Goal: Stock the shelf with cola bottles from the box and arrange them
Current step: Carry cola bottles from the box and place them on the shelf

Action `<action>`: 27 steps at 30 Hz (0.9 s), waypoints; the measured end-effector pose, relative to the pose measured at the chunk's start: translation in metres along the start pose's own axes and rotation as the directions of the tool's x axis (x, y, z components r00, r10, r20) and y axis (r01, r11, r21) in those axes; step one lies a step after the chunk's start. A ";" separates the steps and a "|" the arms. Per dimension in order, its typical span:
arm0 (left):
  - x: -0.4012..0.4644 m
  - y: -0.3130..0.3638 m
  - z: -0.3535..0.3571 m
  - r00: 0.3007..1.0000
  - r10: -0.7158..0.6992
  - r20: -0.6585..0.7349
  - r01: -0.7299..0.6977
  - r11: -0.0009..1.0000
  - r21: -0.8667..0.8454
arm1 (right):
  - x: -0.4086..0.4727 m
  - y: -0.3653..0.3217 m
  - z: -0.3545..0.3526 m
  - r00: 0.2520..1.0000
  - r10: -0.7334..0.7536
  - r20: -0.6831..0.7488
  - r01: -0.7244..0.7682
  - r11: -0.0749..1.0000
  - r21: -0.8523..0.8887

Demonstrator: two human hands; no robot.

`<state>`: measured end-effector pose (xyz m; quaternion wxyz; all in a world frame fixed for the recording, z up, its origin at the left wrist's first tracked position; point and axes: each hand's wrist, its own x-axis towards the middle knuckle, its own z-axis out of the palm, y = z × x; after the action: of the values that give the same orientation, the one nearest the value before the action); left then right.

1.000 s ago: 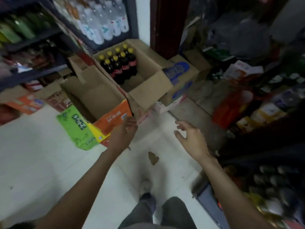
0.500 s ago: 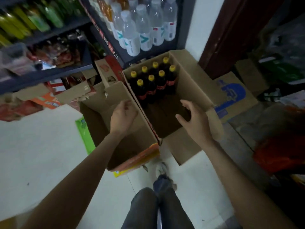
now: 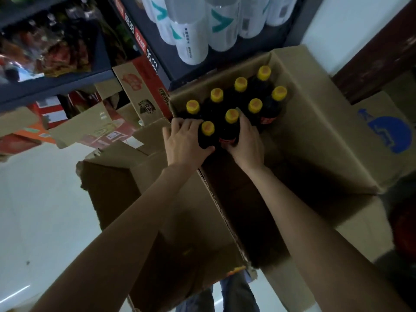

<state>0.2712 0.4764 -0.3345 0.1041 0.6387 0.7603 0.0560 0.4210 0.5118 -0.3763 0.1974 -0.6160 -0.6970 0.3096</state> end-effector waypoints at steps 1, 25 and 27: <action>0.004 0.001 0.004 1.000 -0.001 0.010 0.001 1.000 0.020 | 0.006 0.001 0.007 1.000 0.024 -0.011 -0.024 0.999 -0.039; -0.099 0.121 -0.193 0.756 0.634 -0.164 -0.369 0.205 -0.907 | -0.221 -0.073 -0.218 0.815 0.270 -0.512 0.042 0.855 0.517; -0.124 0.144 -0.200 0.725 0.670 -0.161 -0.358 0.167 -0.919 | -0.262 -0.077 -0.235 0.778 0.314 -0.545 0.021 0.853 0.521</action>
<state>0.3839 0.3901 -0.0974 0.5167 0.6907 0.3063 0.4027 0.5608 0.2951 -0.1248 0.5388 -0.6638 -0.4382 0.2776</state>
